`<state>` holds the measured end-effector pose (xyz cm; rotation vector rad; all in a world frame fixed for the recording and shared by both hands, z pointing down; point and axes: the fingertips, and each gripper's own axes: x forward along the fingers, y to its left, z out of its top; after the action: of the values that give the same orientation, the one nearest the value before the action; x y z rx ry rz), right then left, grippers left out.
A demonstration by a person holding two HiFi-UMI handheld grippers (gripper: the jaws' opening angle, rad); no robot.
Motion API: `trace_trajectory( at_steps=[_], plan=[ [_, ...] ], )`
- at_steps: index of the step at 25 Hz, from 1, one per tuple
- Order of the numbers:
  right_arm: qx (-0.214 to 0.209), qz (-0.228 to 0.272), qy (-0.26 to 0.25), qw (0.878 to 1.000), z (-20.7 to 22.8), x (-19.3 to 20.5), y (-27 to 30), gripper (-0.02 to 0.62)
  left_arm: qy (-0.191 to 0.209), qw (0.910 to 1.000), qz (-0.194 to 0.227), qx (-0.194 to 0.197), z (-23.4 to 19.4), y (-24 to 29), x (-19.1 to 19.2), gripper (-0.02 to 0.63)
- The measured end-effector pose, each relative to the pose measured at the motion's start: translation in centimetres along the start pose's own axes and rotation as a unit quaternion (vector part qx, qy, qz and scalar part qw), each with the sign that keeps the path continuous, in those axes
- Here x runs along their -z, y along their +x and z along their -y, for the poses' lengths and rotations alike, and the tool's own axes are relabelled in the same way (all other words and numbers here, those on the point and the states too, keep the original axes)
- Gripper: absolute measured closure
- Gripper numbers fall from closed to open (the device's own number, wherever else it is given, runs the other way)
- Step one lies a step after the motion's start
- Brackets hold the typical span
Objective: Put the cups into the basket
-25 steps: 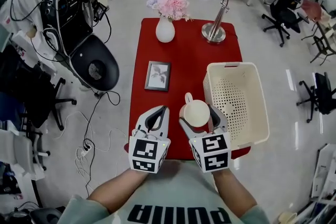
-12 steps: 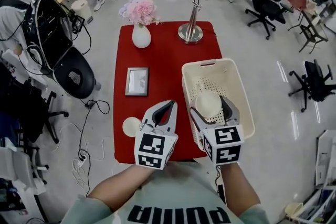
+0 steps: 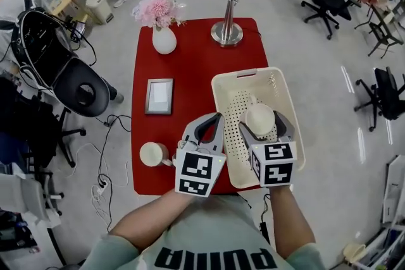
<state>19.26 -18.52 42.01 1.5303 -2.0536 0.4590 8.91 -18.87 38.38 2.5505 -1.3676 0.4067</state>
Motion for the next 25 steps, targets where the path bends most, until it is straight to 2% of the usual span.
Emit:
trace_trajectory(
  at_steps=[11,25],
  plan=[
    [0.008,-0.052,0.016,0.998,3.4,4.4,5.6,0.212,0.007,0.9984,-0.05,-0.025,-1.3,4.4,2.3,0.6],
    [0.033,-0.091,0.02,0.995,6.0,8.1,9.2,0.212,0.007,0.9967,-0.077,-0.021,-1.6,6.0,3.7,0.6]
  ],
)
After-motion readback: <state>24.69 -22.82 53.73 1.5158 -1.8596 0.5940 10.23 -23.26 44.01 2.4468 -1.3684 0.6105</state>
